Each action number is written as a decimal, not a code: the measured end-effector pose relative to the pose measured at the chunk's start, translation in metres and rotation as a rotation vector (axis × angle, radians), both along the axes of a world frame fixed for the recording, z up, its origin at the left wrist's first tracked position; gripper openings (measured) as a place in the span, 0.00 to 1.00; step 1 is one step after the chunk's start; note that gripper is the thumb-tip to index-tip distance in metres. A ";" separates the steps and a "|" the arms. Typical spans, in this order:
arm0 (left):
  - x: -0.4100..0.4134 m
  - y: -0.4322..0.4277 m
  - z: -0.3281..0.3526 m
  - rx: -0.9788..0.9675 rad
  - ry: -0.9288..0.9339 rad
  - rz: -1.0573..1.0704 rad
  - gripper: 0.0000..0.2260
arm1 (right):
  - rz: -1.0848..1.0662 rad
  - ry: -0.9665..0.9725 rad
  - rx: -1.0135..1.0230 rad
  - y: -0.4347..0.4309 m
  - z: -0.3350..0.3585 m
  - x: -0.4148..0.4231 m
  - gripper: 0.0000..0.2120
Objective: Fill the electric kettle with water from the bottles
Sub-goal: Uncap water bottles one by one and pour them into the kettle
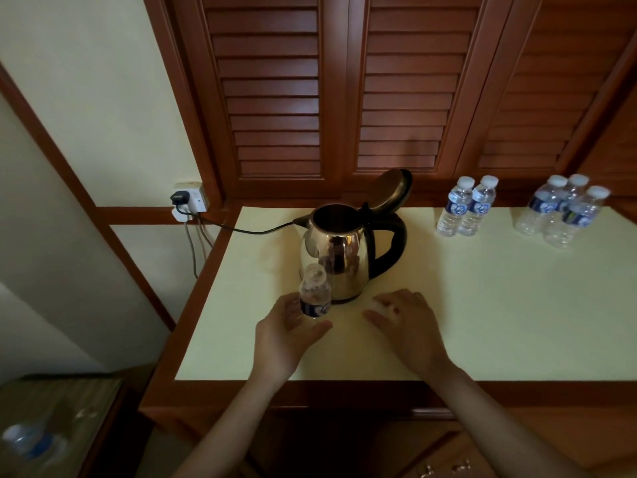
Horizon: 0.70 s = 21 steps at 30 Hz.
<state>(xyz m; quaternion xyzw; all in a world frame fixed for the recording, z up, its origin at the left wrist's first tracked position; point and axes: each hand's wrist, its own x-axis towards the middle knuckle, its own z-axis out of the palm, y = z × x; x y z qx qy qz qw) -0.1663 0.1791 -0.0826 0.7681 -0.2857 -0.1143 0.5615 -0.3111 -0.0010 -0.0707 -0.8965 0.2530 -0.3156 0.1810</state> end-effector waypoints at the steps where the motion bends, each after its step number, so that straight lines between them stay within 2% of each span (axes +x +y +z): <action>1: 0.002 0.000 -0.002 -0.007 0.024 0.007 0.26 | 0.008 -0.052 0.125 0.005 0.016 0.004 0.11; 3: 0.005 0.000 -0.006 -0.015 0.047 -0.001 0.26 | 0.094 -0.158 0.237 0.012 0.048 0.014 0.12; 5: 0.005 0.000 -0.007 -0.017 0.056 -0.022 0.24 | 0.236 -0.164 0.215 0.020 0.079 0.024 0.15; 9: 0.004 0.002 -0.003 -0.013 0.064 -0.076 0.22 | 0.421 0.038 0.156 0.029 0.110 0.044 0.17; 13: 0.006 0.005 -0.002 0.005 0.078 -0.119 0.22 | 0.470 0.213 0.040 0.029 0.115 0.056 0.18; 21: 0.015 0.005 0.002 0.077 0.074 -0.264 0.21 | 0.599 0.487 -0.002 0.025 0.144 0.061 0.16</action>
